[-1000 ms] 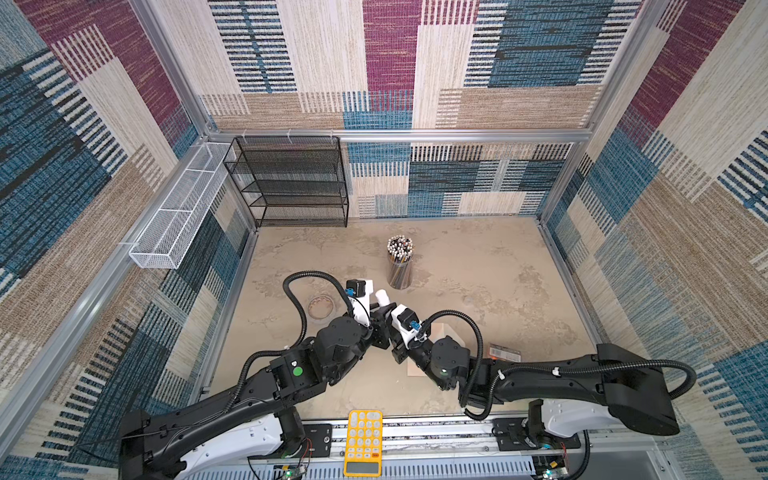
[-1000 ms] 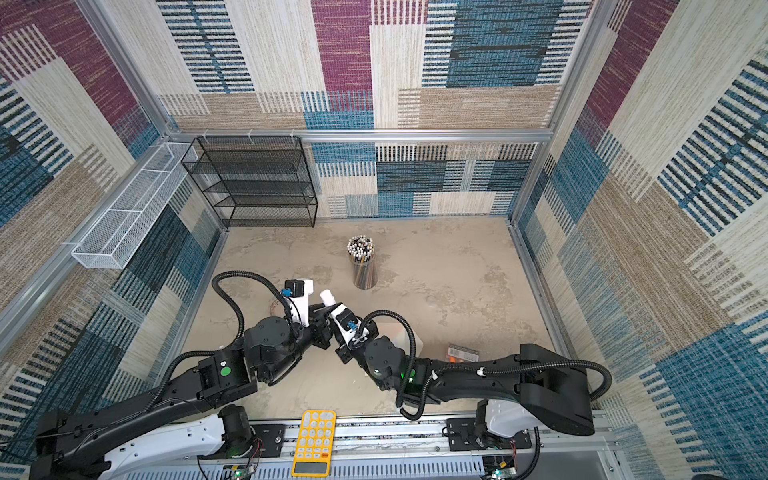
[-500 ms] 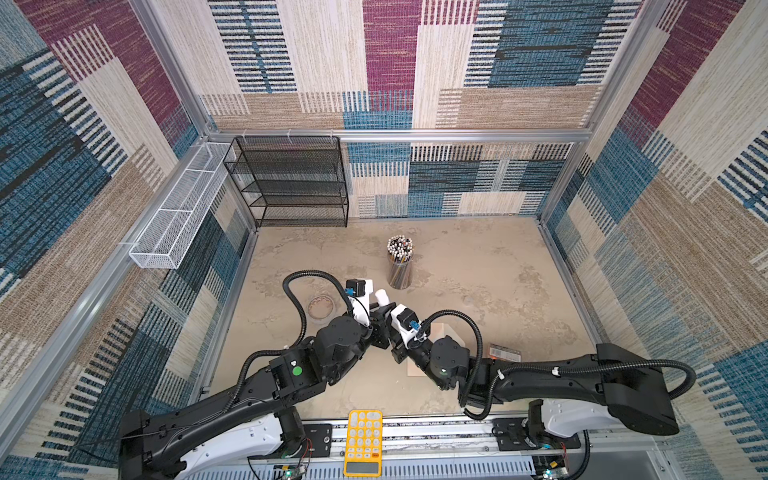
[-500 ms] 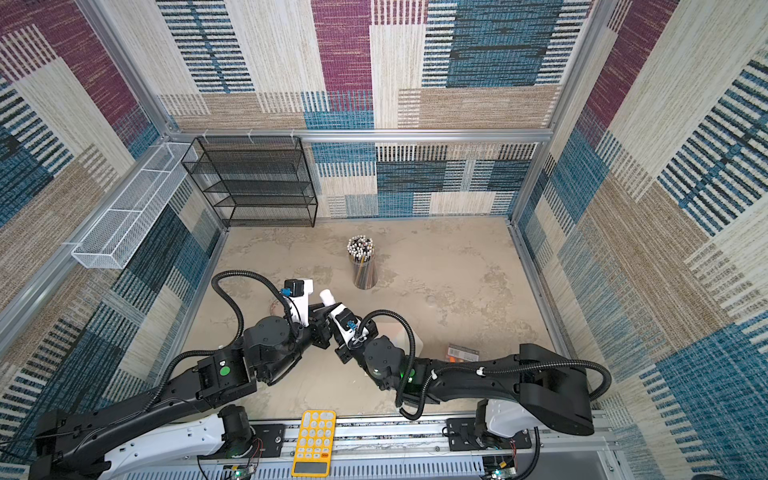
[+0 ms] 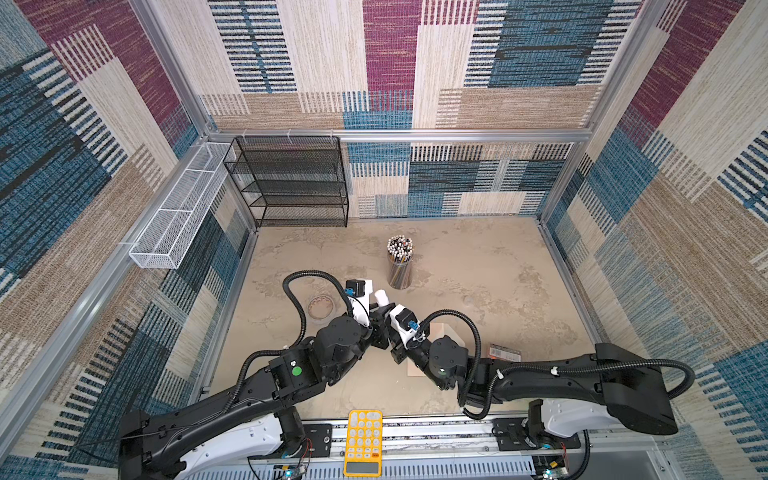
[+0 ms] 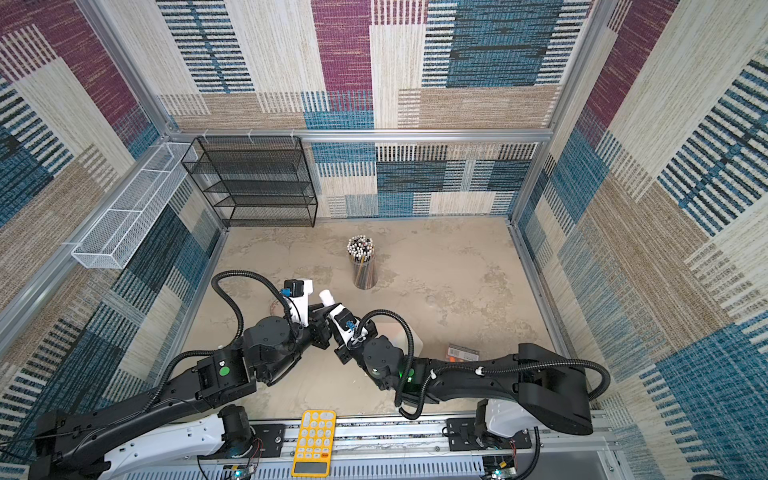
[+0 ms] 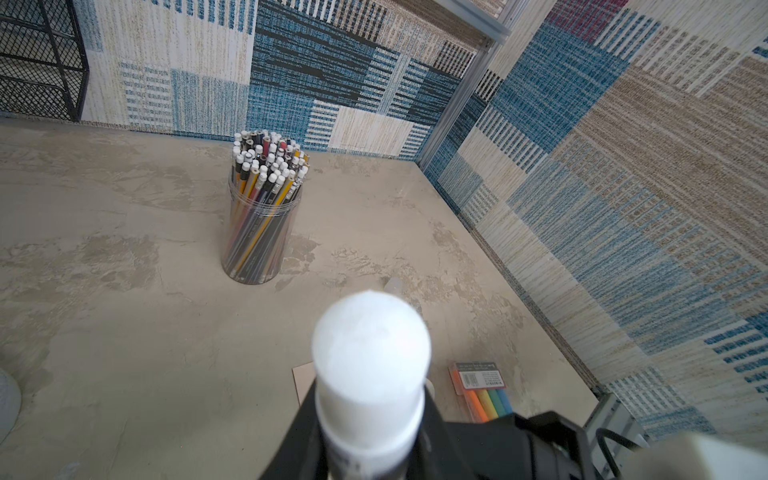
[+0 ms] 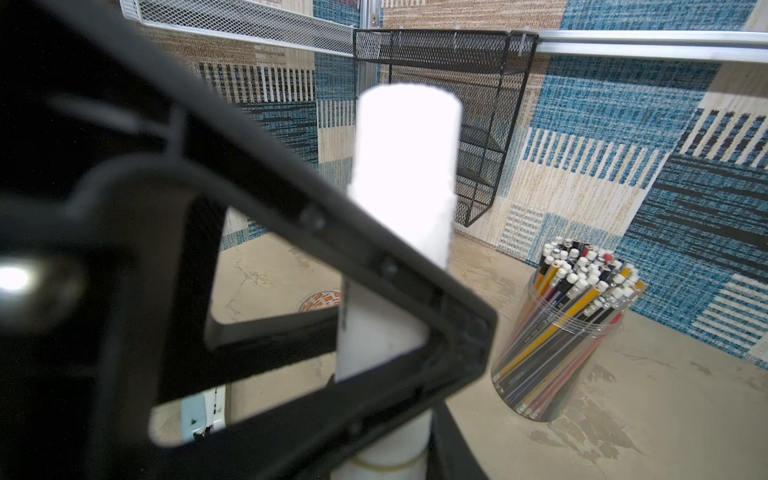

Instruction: Place the letter into the envelope and seal it

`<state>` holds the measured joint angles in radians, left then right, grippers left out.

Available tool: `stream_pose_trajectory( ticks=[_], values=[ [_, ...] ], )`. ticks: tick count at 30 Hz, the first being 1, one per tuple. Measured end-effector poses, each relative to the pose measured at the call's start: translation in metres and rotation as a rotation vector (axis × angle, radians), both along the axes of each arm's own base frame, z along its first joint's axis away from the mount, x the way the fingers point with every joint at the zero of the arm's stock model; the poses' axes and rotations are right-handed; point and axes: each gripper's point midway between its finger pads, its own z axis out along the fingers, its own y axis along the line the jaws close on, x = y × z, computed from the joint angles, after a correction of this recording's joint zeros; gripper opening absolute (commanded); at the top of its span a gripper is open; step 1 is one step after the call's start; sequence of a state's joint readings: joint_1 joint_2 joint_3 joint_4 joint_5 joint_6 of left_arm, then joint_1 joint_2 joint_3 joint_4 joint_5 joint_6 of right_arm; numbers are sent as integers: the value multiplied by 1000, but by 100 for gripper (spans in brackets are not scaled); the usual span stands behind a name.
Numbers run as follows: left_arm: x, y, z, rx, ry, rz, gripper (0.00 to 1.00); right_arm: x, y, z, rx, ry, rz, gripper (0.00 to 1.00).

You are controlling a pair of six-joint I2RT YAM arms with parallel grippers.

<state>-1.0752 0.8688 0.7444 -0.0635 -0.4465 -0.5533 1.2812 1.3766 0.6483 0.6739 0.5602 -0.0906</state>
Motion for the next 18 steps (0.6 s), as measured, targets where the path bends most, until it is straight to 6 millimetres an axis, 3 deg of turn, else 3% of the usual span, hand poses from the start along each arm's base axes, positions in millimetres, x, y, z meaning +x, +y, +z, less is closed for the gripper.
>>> stream_pose_trajectory(
  ticks=[10,18],
  values=[
    [-2,1,4,-6,-5,-10,0,-5,0,5,-10,5,35,7],
    [-31,-3,20,-79,-25,-180,0,-37,-1,25,9,29,227,0]
  ],
)
